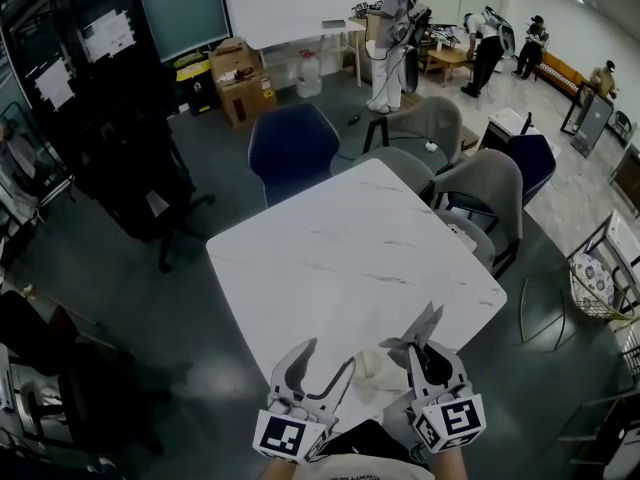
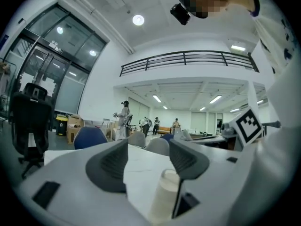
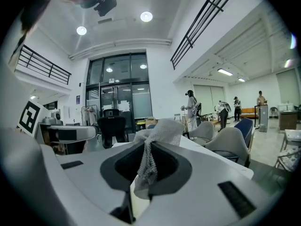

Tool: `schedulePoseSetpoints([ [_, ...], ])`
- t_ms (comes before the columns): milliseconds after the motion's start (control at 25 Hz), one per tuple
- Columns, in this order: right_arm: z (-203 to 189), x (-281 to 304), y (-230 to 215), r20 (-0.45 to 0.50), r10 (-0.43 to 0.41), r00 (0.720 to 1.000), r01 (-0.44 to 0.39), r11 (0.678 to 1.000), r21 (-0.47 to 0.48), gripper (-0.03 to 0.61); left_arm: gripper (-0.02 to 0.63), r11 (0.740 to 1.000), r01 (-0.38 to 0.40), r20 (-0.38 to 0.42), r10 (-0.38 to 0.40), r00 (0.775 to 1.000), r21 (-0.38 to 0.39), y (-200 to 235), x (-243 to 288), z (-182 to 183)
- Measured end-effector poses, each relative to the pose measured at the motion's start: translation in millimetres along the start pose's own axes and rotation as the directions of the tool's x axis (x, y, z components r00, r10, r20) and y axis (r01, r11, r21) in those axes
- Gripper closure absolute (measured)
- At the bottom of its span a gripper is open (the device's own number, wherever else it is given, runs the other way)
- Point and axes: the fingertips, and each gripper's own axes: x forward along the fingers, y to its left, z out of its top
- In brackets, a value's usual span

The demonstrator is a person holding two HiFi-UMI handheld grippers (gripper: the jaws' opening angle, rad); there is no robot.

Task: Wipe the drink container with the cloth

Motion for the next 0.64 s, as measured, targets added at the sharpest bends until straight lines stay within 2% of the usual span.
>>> schedulePoseSetpoints([
  [640,1.2,-7.8,1.4,0.000,-0.017,1.000,0.017,1.000,0.007,0.532,0.337,0.998,-0.039,-0.005,0.039,0.999,-0.039,-1.7,-2.9,0.1],
])
